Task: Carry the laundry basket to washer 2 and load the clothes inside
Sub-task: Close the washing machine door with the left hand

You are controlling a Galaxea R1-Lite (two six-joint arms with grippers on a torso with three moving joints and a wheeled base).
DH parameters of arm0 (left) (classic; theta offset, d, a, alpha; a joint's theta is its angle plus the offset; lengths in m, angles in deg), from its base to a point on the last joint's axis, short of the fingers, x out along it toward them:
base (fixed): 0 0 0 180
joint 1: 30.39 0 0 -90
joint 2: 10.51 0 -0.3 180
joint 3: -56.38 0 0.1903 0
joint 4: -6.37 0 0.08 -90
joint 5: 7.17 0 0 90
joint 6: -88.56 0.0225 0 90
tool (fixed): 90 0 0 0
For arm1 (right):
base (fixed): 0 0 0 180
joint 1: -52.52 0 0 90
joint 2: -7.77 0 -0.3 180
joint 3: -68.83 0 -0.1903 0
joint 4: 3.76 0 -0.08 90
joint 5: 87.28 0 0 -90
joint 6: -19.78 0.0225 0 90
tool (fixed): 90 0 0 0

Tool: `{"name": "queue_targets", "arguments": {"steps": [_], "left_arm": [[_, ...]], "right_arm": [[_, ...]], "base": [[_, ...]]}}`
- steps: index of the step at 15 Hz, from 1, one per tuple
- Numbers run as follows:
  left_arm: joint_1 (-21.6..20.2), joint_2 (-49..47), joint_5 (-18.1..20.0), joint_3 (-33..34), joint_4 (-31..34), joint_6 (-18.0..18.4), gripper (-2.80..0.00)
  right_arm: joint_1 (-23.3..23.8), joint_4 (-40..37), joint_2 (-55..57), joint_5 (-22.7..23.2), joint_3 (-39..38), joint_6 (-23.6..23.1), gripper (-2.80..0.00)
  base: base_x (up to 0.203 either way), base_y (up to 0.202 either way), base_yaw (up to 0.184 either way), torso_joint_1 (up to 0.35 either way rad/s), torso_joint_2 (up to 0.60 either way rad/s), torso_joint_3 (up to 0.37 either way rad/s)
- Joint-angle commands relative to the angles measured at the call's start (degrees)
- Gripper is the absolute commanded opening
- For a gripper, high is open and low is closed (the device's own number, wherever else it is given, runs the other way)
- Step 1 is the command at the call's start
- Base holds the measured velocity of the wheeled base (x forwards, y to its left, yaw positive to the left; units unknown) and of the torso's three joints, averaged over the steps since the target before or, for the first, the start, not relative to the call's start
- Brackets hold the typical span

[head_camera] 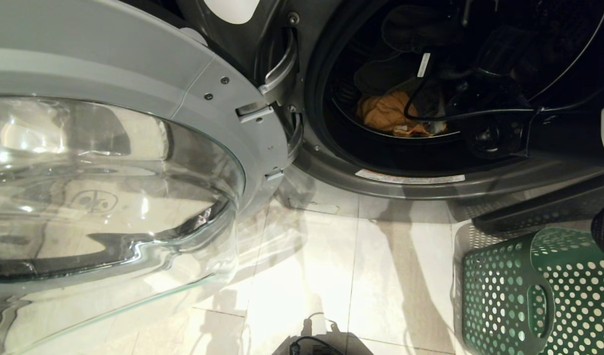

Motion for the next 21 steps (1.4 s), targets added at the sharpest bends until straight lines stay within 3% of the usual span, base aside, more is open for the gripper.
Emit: {"name": "queue_targets", "arguments": {"steps": [1,5,7,8,15,17,21], "left_arm": [[0.02,-0.09,0.00,0.00,0.01,-0.02,-2.80],[0.02,-0.09,0.00,0.00,0.02,-0.02,-2.80],[0.02,-0.09,0.00,0.00,-0.02,-0.02,-2.80],[0.02,-0.09,0.00,0.00,-0.02,-0.02,-2.80],[0.02,-0.09,0.00,0.00,-0.02,-0.02,-2.80],[-0.03,-0.09,0.00,0.00,-0.02,-0.02,-2.80],[0.02,-0.02,0.00,0.00,-0.01,-0.02,-2.80]], "right_arm": [[-0.04,0.13,-0.69,-0.55,-0.04,-0.30,-2.80],[-0.04,1.38,-0.14,0.23,-0.40,-0.26,-2.80],[-0.04,1.23,-0.02,3.34,-0.40,-0.32,-2.80],[-0.04,1.22,0.21,3.93,-0.31,-0.44,0.00],[-0.27,1.08,0.64,4.31,-0.40,0.19,0.00],[-3.94,0.61,-1.77,4.23,-1.98,0.68,0.00],[-12.60,-1.26,-9.50,3.52,-17.17,2.86,0.00]], "base": [[0.000,0.000,0.000,0.000,0.00,0.000],[0.000,0.000,0.000,0.000,0.00,0.000],[0.000,0.000,0.000,0.000,0.00,0.000],[0.000,0.000,0.000,0.000,0.00,0.000],[0.000,0.000,0.000,0.000,0.00,0.000],[0.000,0.000,0.000,0.000,0.00,0.000],[0.000,0.000,0.000,0.000,0.00,0.000]]}}
